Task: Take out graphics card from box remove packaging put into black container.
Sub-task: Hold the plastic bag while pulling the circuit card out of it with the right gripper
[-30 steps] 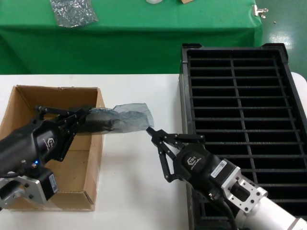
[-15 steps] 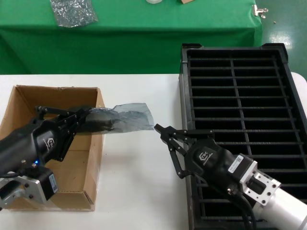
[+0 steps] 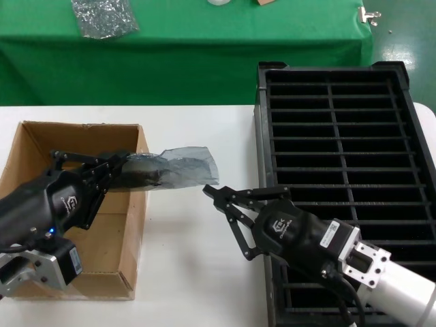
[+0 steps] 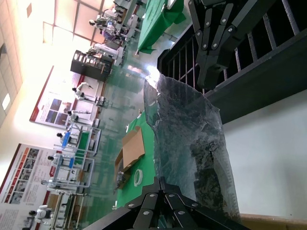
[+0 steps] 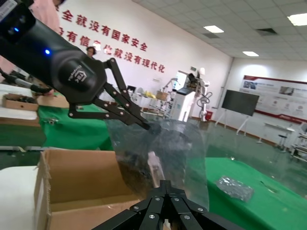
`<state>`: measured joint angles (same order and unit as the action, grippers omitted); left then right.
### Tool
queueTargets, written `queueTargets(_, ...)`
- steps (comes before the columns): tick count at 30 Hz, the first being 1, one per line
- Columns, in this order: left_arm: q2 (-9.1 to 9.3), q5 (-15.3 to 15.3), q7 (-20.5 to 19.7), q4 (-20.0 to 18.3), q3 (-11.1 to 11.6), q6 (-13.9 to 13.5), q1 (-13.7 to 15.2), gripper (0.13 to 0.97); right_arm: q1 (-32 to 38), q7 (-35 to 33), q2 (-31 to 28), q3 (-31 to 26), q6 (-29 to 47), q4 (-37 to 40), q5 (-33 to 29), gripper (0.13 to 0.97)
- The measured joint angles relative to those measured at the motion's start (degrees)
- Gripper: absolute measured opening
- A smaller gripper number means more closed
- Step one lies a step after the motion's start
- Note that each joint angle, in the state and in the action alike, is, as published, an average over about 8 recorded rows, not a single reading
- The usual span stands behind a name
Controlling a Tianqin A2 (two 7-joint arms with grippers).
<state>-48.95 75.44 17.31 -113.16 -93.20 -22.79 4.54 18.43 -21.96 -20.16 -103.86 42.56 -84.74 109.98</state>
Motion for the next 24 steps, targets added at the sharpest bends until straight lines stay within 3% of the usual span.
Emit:
queueTargets(14,0.0,0.0,0.0,0.0,0.0,0.0,0.0,0.139,4.9,-0.75,0.41,-1.97,4.2,4.04,-0.21,0.134)
queueTargets(24,0.0,0.0,0.0,0.0,0.0,0.0,0.0,0.139,4.57,-0.02,-1.55,-0.58,4.3,3.11,0.03,0.134)
